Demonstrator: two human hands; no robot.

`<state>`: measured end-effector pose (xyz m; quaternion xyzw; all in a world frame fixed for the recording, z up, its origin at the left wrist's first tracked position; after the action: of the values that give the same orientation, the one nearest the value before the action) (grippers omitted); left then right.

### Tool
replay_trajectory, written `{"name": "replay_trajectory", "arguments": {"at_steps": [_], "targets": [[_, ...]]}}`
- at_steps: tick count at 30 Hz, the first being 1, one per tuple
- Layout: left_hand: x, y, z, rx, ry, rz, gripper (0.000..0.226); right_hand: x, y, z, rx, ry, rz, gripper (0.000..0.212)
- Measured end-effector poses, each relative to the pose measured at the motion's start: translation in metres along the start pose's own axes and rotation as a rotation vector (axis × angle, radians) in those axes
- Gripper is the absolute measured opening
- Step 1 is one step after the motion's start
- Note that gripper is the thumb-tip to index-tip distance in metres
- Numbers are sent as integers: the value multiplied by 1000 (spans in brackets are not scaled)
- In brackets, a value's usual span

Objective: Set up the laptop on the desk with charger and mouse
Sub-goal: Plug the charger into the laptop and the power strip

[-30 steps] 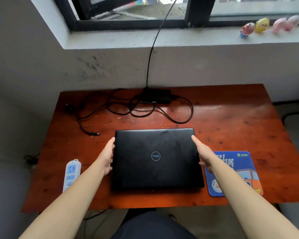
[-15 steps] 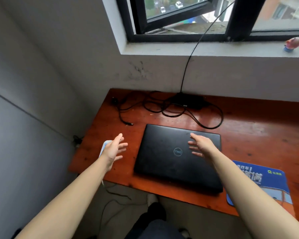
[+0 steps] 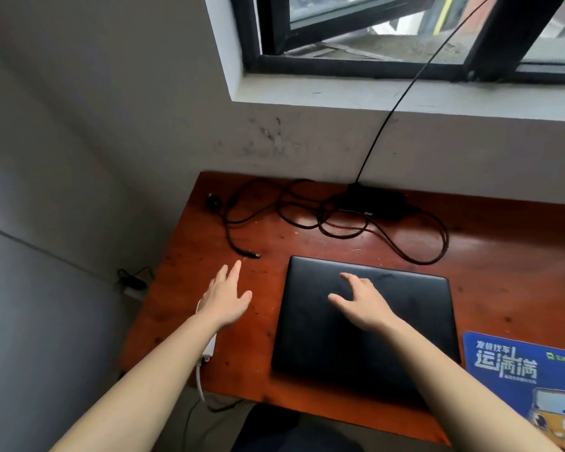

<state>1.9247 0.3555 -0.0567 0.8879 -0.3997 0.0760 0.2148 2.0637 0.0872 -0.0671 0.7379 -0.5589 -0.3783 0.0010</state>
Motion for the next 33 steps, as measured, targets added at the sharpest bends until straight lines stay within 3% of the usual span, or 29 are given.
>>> {"name": "replay_trajectory", "arguments": {"at_steps": [7,12,18,22,27,33], "targets": [[-10,-85,15,21,-258,283,66,-23,-17,54,-152,365,53,127],[-17,-125,28,71,-402,426,66,-28,-22,75,-221,537,96,150],[-9,-128,45,183,-243,531,30,-27,-23,76,-247,513,116,151],[8,-109,62,126,-54,610,26,-27,-22,75,-259,495,115,149],[15,-98,74,107,156,384,24,-30,-20,74,-273,510,120,149],[7,-106,71,75,165,485,24,-29,-21,73,-282,516,116,149]]}}
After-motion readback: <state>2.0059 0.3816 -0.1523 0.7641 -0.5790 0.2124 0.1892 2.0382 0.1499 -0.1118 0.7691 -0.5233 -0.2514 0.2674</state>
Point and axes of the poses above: each hand's wrist, its own y-axis away from the middle knuckle, its own z-axis out of the palm, x = y × z, the point moved 1 cm from there along -y, towards the middle knuckle, and after that the axes turned 10 degrees about x, right-handed, at the moved point
